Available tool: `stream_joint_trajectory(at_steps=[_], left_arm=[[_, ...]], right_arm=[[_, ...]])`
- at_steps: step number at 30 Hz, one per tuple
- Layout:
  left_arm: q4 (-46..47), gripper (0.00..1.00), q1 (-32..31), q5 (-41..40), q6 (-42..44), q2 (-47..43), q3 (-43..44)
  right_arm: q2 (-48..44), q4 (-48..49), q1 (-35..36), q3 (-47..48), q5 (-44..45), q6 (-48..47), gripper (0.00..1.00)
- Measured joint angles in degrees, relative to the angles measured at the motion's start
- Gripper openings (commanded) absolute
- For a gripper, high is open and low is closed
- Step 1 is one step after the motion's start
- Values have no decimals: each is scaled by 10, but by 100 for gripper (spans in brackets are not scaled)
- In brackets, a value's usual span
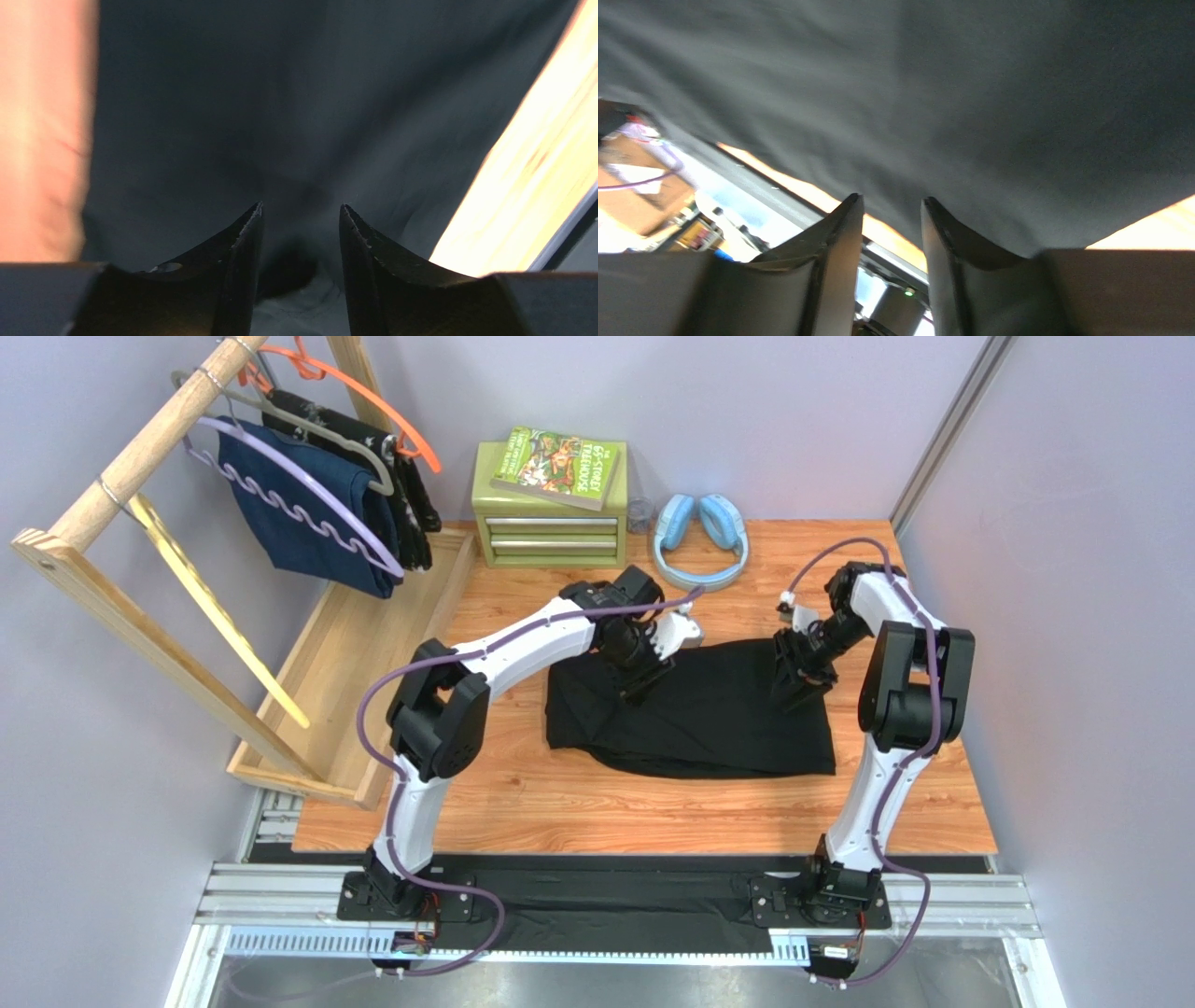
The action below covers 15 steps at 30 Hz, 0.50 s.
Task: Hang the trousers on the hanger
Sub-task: Fold the trousers
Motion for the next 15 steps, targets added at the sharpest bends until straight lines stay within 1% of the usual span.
stream_joint_trajectory(at_steps=[2,3,5,7,9,12,15], left_arm=[[-21,53,-2,-21,13,0,-31],[-27,53,0,-31,19,-4,-53],[-34,53,7,-53,32,-20,-114],[-35,53,17,-70,45,-33,-167],[-47,52,28,-84,54,-49,-199],[-46,51,59,-89,63,-51,-200],[-50,52,86,-94,68,-30,-168]], right_arm=[[5,6,3,-15,21,-6,55],[8,12,5,-23,30,-11,56],[13,19,7,-39,42,-15,59],[18,25,8,-55,49,-18,60],[19,31,11,-69,47,-19,61],[19,29,26,-78,39,-13,62],[20,32,47,-75,38,-2,62]])
